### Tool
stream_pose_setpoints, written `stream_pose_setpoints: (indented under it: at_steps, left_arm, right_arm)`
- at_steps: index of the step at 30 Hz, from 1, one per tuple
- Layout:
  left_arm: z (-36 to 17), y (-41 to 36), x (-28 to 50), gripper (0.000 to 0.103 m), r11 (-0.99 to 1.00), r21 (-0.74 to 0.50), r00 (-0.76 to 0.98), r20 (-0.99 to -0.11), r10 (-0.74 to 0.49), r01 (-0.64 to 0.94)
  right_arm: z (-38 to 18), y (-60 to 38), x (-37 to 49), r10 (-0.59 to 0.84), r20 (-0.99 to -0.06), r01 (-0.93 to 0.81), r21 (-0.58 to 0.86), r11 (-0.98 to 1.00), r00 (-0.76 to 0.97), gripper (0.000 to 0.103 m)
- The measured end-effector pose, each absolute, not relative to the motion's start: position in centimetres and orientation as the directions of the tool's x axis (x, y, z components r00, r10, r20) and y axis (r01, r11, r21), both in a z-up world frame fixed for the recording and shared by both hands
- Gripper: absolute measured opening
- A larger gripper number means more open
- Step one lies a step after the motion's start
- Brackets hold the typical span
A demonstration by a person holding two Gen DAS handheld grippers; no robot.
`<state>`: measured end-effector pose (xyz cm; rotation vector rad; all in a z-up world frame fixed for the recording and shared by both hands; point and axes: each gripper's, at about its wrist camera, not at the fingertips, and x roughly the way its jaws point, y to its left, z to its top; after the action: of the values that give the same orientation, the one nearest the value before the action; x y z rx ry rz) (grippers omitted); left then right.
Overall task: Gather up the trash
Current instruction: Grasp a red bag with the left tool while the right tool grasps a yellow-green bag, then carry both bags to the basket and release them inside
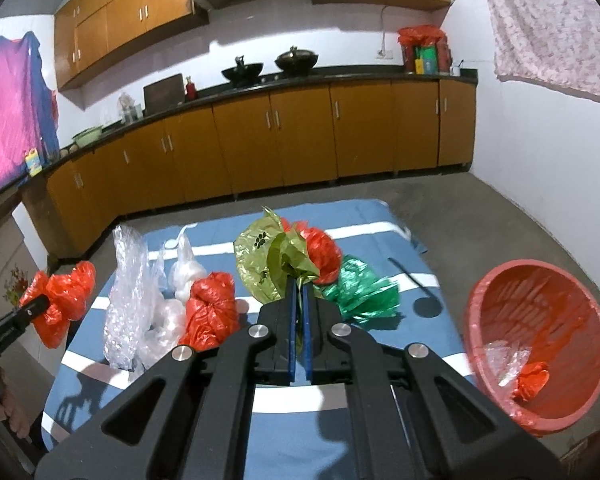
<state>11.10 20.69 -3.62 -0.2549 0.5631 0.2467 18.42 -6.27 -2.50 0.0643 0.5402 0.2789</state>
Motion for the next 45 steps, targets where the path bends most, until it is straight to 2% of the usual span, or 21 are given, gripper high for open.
stream_pose_setpoints:
  at_steps: [8,15,26,45]
  left_arm:
    - [-0.1,16.1,11.5,0.014,0.966,-0.181,0.867,-0.492,0.072,-0.183]
    - [0.7,11.6,13.2,0.014,0.977,-0.193,0.876,-0.482,-0.016,-0.089]
    - [0.3,3.5,16.7,0.014,0.975,-0.207,0.855,-0.488,-0.174,0.081]
    - [-1.5,-6.7,21.1,0.014,0.93,-0.251,0.785,-0.503,-0.362,0.268]
  right_arm:
    - [-1.1,-9.1,16.8,0.206,-0.447,-0.191,0.08,0.978,0.87,0.003]
    - [-0.3,-12.7,15.7,0.118,-0.416,-0.103,0.058,0.993,0.902,0.003]
    - [-0.3,-19.1,14.5,-0.043,-0.402,0.075,0.064,0.995,0.915,0.003]
    - [-2.1,-26.1,14.4,-0.206,-0.42,0.262,0.079,0.962,0.884,0.003]
